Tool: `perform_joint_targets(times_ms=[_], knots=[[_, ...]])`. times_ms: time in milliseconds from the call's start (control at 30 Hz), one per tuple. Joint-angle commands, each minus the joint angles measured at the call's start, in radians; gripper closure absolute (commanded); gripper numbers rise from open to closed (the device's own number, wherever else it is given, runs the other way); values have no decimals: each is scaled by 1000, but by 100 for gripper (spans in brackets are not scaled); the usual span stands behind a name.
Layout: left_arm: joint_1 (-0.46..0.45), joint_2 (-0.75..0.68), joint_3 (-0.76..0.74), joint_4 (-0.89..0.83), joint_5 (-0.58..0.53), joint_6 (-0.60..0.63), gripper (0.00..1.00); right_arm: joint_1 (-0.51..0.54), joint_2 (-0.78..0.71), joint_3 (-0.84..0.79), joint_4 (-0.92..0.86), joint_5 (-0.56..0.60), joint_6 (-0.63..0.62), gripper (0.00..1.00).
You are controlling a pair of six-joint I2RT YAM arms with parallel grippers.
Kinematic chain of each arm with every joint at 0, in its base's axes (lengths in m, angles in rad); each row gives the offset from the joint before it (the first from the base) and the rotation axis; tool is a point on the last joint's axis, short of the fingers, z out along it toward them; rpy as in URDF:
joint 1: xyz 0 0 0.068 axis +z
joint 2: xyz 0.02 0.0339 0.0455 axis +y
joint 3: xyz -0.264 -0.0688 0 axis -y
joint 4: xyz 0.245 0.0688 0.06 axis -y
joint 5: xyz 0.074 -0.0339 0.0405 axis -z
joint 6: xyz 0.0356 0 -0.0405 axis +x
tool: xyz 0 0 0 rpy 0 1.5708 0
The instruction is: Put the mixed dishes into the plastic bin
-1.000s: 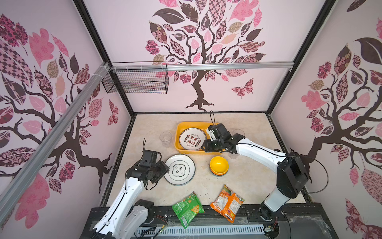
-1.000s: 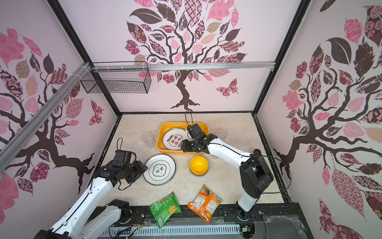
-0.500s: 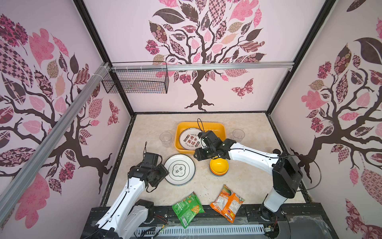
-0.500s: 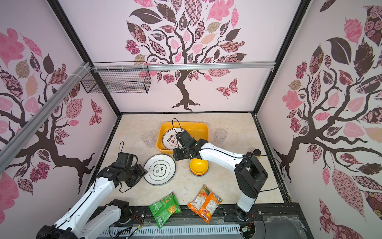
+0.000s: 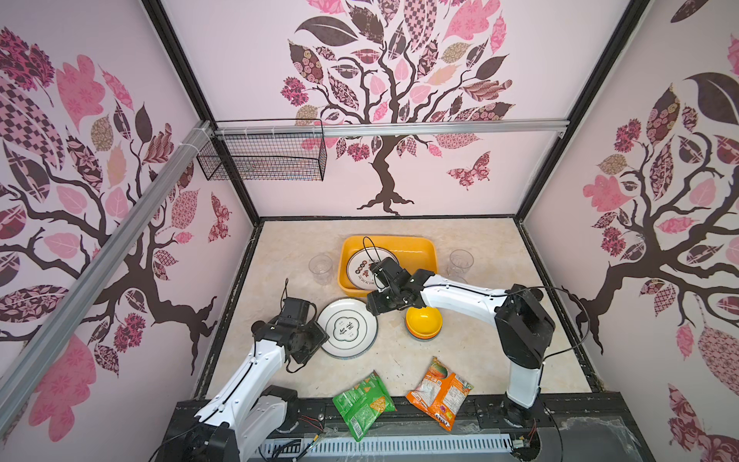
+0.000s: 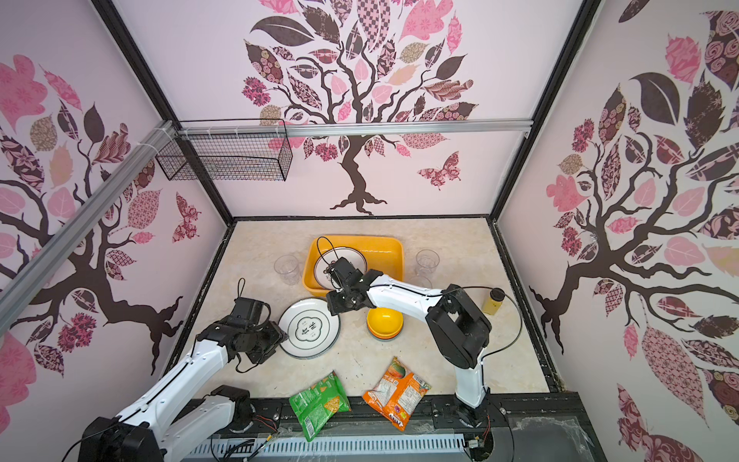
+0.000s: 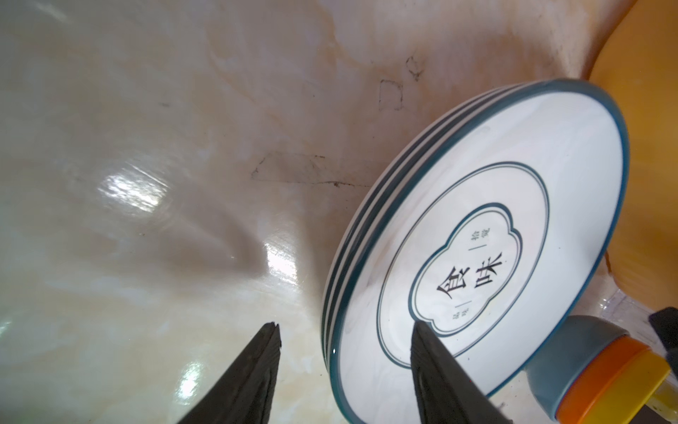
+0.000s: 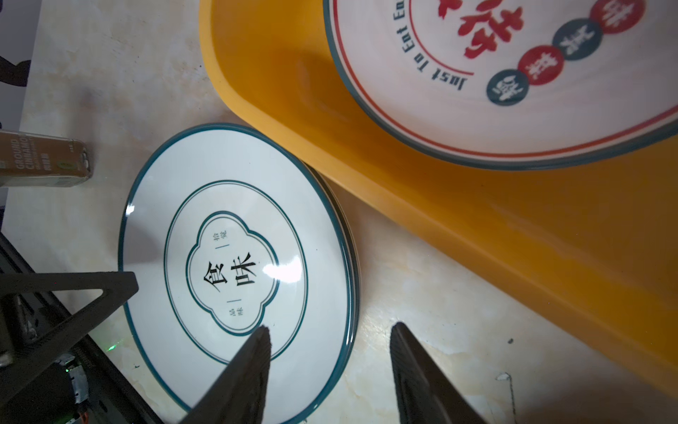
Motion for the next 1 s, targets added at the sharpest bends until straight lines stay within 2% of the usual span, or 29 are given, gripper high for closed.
perform_joint_targets(times_ms=[0, 400, 667, 967], knots=[[5, 15, -25, 45, 18, -3, 43, 9, 50, 51, -21, 8, -11, 45], [5, 51, -29, 68, 22, 7, 46, 14, 142, 138, -54, 4, -22, 46], [4, 40, -32, 70, 25, 6, 49, 17, 184, 173, -61, -33, -25, 50], [4, 41, -38, 72, 30, 6, 50, 18, 212, 192, -68, -38, -26, 49]])
